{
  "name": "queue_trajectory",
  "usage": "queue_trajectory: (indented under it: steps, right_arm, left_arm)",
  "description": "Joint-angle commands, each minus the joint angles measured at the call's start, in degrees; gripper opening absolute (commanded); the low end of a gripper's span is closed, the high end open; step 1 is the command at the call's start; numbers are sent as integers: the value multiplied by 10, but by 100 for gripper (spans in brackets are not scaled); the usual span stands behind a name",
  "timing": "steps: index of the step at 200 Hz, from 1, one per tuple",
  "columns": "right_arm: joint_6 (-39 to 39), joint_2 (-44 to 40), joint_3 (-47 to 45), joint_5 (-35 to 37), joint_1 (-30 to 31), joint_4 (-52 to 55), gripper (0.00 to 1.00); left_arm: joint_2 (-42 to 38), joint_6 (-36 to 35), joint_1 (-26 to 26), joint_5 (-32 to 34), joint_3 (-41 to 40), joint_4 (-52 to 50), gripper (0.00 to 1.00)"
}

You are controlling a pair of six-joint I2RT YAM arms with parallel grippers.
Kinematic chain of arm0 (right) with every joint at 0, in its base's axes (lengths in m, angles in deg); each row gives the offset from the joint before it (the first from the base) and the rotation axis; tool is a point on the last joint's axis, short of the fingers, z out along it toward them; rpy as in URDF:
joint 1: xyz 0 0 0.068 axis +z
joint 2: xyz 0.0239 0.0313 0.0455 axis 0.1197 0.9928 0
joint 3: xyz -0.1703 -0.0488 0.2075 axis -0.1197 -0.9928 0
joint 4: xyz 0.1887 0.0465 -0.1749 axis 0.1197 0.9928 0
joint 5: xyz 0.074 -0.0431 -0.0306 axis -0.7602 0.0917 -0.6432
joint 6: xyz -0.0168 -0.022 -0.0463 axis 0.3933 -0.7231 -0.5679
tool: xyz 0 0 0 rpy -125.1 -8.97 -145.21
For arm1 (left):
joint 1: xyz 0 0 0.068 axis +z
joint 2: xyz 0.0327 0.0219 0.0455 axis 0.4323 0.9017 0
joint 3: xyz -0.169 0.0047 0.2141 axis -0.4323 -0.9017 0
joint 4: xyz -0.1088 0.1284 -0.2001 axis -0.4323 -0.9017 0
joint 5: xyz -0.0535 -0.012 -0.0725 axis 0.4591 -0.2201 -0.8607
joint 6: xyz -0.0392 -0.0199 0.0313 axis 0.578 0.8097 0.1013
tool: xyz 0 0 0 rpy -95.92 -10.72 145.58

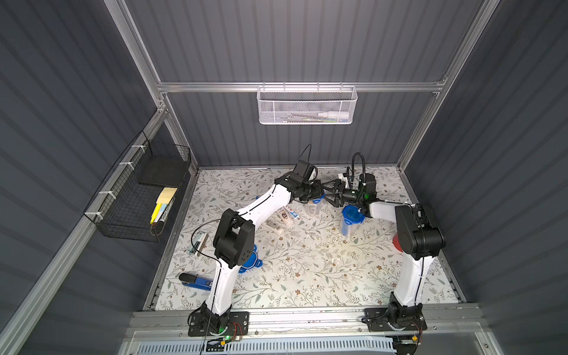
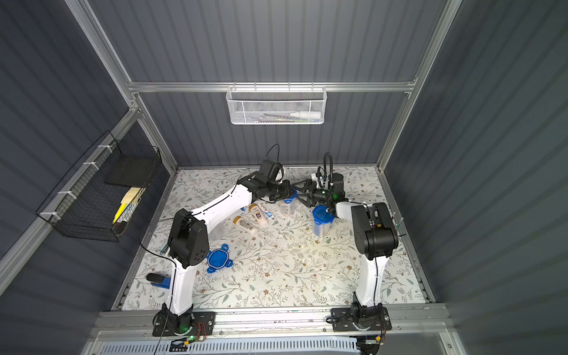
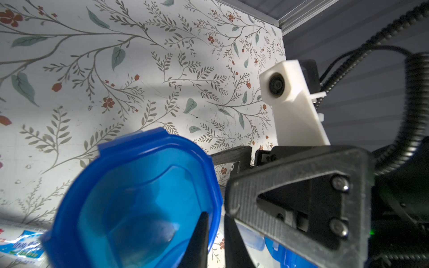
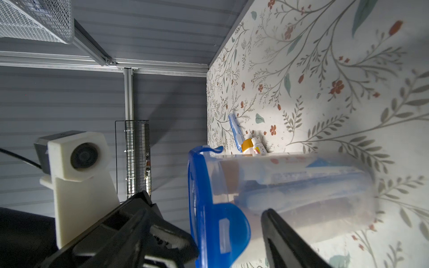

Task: Take out toiletry kits
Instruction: Unfasten the latch on the container.

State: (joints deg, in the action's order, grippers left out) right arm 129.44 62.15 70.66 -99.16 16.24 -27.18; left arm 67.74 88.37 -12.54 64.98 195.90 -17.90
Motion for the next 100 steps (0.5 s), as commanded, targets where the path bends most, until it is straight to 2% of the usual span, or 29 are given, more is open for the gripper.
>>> queue_trajectory:
  steps: [1, 53, 100]
  right_arm:
    - [9, -15, -3, -17, -1, -21, 78]
    - [44, -6, -2, -26, -2, -66, 78]
    - [104, 5, -12, -34, -1, -145, 78]
  left_arm:
    - [36, -15, 4, 26, -7, -118, 18]
    - [37, -27, 4, 58, -11, -141, 6]
    - [47, -26, 6, 71, -25, -143, 0]
